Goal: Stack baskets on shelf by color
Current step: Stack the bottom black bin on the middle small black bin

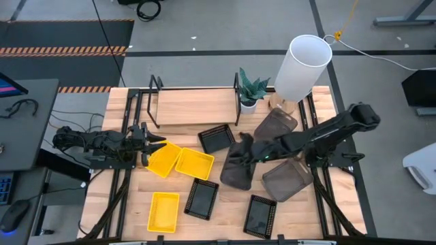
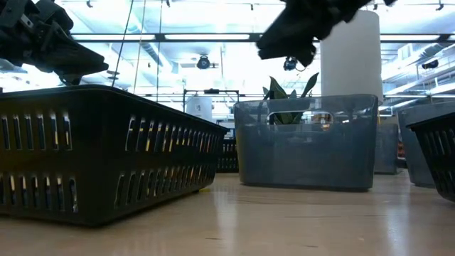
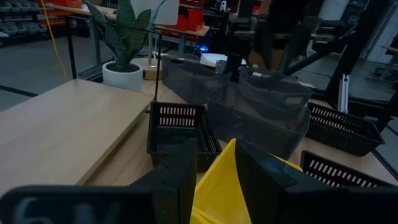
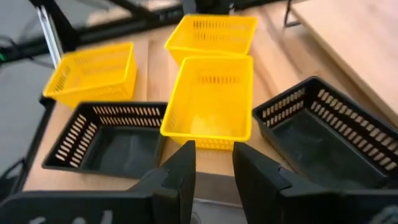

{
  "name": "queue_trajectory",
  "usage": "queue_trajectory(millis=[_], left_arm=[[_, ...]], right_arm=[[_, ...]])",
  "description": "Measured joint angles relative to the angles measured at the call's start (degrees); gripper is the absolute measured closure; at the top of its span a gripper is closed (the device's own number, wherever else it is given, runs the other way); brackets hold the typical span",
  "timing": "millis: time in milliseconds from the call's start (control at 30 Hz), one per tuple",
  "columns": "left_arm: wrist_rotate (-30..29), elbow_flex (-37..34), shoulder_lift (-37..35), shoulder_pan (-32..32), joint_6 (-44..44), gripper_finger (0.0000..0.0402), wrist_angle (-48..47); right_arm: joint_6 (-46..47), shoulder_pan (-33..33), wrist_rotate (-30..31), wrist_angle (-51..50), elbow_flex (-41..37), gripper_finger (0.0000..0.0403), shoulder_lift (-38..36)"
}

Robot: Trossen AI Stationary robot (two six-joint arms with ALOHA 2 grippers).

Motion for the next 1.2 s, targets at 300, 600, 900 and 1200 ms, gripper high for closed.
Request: queue_trajectory(millis=[300, 600, 900, 1200], left_arm=[[0.0, 0.0, 0.0, 0.0, 0.0, 0.0285, 0.0], [0.0, 0.0, 0.0, 0.0, 0.0, 0.0285, 0.0], [0.0, 0.0, 0.0, 0.0, 0.0, 0.0285, 0.0], [0.0, 0.0, 0.0, 0.0, 0.0, 0.0285, 0.0]], right_arm=[[-1.8, 3.9, -0.4, -12.1, 15.3, 0.0291, 10.9], [-3.3, 9.6, -0.8, -18.5, 26.4, 0.0291, 20.6], [-4.7, 13.2, -0.9, -29.9, 42.4, 0.0291, 31.5], [-15.4, 14.7, -0.9, -33.6, 52.2, 0.0291, 41.0]])
